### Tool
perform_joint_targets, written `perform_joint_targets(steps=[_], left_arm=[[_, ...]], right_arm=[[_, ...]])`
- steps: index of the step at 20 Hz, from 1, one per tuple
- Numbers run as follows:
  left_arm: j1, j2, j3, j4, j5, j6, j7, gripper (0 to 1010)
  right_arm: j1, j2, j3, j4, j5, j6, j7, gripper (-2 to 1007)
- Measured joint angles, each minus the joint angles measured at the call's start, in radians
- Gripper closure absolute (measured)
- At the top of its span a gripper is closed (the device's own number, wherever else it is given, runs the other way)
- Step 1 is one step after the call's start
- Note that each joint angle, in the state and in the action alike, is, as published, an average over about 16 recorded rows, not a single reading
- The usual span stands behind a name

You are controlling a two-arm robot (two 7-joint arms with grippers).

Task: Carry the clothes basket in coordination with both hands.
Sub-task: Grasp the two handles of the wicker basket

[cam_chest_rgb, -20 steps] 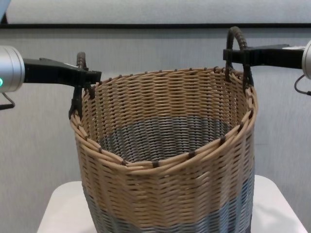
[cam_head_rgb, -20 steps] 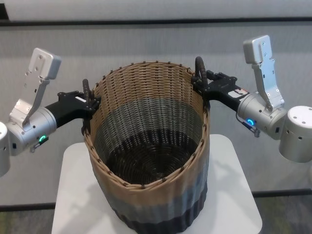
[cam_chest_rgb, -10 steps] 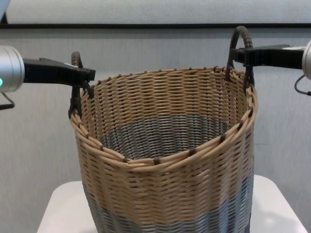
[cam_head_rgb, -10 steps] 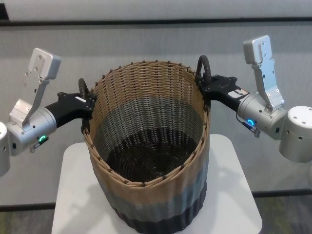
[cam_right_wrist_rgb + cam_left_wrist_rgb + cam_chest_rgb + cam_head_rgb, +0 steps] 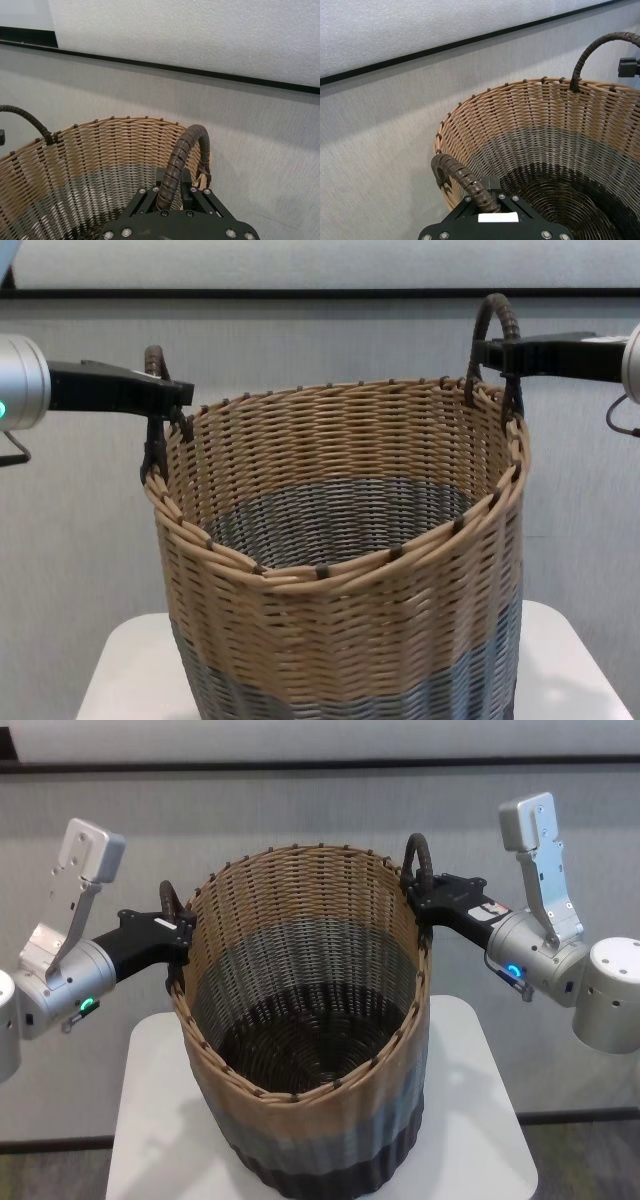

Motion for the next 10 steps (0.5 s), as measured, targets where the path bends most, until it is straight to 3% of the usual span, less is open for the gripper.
perform_joint_targets(steps=[10], left_arm=[[0.000, 0.000, 0.000, 0.000, 0.000, 0.000, 0.000, 1010]], right_arm=[[0.000, 0.000, 0.000, 0.000, 0.000, 0.000, 0.000, 832]])
